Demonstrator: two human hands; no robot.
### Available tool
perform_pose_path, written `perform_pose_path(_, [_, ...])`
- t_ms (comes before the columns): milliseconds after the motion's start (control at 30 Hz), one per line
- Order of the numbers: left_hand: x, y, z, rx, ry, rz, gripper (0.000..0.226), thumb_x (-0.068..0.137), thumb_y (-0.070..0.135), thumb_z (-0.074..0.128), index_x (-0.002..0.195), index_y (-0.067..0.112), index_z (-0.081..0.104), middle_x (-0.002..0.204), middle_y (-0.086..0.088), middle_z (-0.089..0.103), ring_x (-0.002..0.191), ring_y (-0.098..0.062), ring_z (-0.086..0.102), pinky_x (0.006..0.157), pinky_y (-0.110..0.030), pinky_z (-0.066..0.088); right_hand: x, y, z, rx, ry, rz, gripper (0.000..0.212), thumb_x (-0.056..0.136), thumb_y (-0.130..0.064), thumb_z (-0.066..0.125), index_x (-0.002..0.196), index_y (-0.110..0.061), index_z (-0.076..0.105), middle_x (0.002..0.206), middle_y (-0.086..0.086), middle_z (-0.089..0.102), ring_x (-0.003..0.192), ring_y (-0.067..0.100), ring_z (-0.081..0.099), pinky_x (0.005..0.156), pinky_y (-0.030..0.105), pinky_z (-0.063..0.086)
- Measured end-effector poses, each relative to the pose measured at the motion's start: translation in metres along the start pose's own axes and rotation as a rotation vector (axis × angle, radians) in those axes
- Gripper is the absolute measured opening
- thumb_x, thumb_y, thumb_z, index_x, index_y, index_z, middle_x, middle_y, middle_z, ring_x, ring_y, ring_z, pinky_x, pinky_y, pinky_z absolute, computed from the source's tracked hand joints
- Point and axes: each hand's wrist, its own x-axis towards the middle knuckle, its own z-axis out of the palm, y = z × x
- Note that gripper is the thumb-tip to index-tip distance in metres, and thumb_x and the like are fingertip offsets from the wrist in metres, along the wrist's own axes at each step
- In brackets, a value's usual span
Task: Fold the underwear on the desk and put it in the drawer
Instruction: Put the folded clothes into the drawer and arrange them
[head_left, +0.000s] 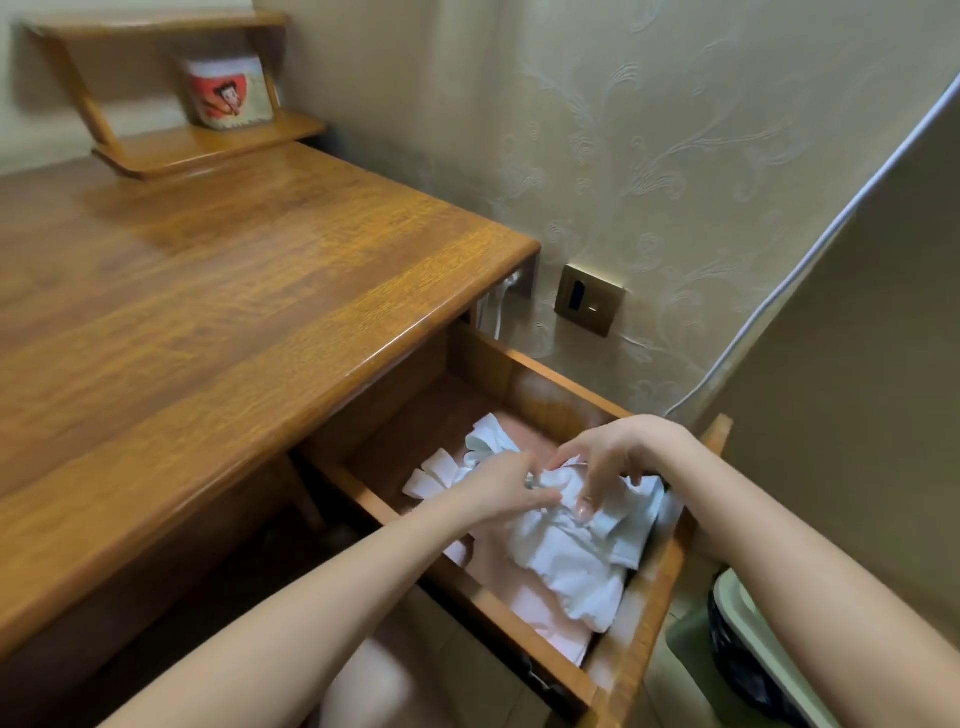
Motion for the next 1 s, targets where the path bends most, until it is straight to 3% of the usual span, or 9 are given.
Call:
perform_pose_path(167, [-0.065, 0.011, -0.093, -0.047, 0.570, 0.221, 0.023, 0.089, 0.030, 0.056, 0.109, 0.020, 0.058, 0.109, 0.004, 0.066, 0.093, -0.013, 0.063, 0.081, -0.038, 0.053, -0.046, -0.065, -0.032, 0.316, 0.828, -0.483, 0.009, 0.083, -0.017, 0.069, 0.085, -0.025, 0.064, 0.085, 0.004, 0.071, 0.071, 0.013, 0.067, 0.069, 0.033, 0.058])
perform_pose_path(333, [-0.147, -0.009, -0.218, -0.037, 1.121, 0.164, 0.020, 0.088, 0.027, 0.055, 0.105, 0.017, 0.057, 0.093, 0.000, 0.069, 0.084, -0.018, 0.067, 0.074, -0.039, 0.056, -0.089, -0.205, -0.045, 0.592, 1.019, -1.047, 0.012, 0.089, -0.013, 0.063, 0.098, -0.019, 0.062, 0.077, 0.005, 0.069, 0.058, 0.013, 0.066, 0.052, 0.024, 0.056])
perform_pose_path(433, [-0.196, -0.072, -0.276, 0.038, 1.219, -0.222, 0.026, 0.085, 0.034, 0.059, 0.103, 0.016, 0.058, 0.099, -0.006, 0.070, 0.093, -0.026, 0.065, 0.085, -0.041, 0.052, -0.088, -0.288, -0.039, 0.599, 0.920, -1.153, 0.016, 0.088, -0.011, 0.062, 0.104, -0.015, 0.063, 0.083, 0.007, 0.069, 0.069, 0.018, 0.067, 0.059, 0.030, 0.058])
perform_pose_path(533, [-0.261, -0.148, -0.298, 0.221, 1.168, -0.790, 0.060, 0.082, 0.043, 0.064, 0.126, 0.007, 0.046, 0.132, -0.020, 0.050, 0.125, -0.036, 0.044, 0.104, -0.045, 0.037, -0.074, -0.360, -0.018, 0.613, 0.644, -1.145, 0.022, 0.087, -0.019, 0.063, 0.109, -0.014, 0.063, 0.097, 0.007, 0.069, 0.085, 0.019, 0.066, 0.077, 0.037, 0.059])
perform_pose_path(667, [-0.330, -0.207, -0.289, -0.163, 0.937, -1.275, 0.115, 0.074, 0.063, 0.062, 0.147, -0.002, 0.002, 0.153, -0.027, 0.011, 0.138, -0.043, 0.024, 0.109, -0.051, 0.030, -0.055, -0.441, 0.012, 0.724, 0.172, -0.985, 0.057, 0.084, -0.038, 0.066, 0.130, -0.011, 0.047, 0.122, 0.009, 0.059, 0.100, 0.020, 0.058, 0.085, 0.038, 0.053])
perform_pose_path(767, [-0.344, -0.211, -0.278, -0.439, 0.845, -1.198, 0.098, 0.076, 0.061, 0.061, 0.137, -0.010, 0.031, 0.128, -0.021, 0.049, 0.099, -0.032, 0.056, 0.078, -0.037, 0.047, -0.044, -0.481, 0.024, 0.876, -0.041, -0.855, 0.058, 0.085, -0.032, 0.065, 0.131, -0.004, 0.045, 0.112, 0.010, 0.055, 0.093, 0.022, 0.056, 0.075, 0.034, 0.050])
perform_pose_path(833, [-0.339, -0.206, -0.272, -0.549, 0.929, -1.106, 0.070, 0.079, 0.047, 0.066, 0.116, -0.009, 0.048, 0.106, -0.018, 0.054, 0.073, -0.023, 0.053, 0.057, -0.030, 0.040, -0.037, -0.492, 0.026, 0.961, -0.111, -0.810, 0.053, 0.082, -0.024, 0.069, 0.126, -0.001, 0.050, 0.115, 0.013, 0.060, 0.099, 0.025, 0.060, 0.078, 0.036, 0.053])
perform_pose_path(900, [-0.332, -0.194, -0.271, -0.772, 1.032, -0.935, 0.051, 0.079, 0.033, 0.071, 0.105, -0.008, 0.054, 0.094, -0.017, 0.061, 0.066, -0.021, 0.054, 0.051, -0.029, 0.041, -0.036, -0.484, 0.020, 1.002, -0.123, -0.799, 0.051, 0.078, -0.016, 0.073, 0.122, 0.001, 0.053, 0.114, 0.016, 0.063, 0.096, 0.026, 0.062, 0.069, 0.032, 0.054])
perform_pose_path(1000, [-0.309, -0.162, -0.270, -1.057, 1.071, -0.589, 0.058, 0.065, 0.026, 0.074, 0.112, -0.005, 0.057, 0.087, -0.014, 0.067, 0.076, -0.024, 0.064, 0.052, -0.027, 0.056, -0.047, -0.433, -0.006, 1.038, -0.109, -0.873, 0.059, 0.070, -0.022, 0.077, 0.122, -0.003, 0.054, 0.116, 0.014, 0.064, 0.097, 0.025, 0.064, 0.071, 0.031, 0.053])
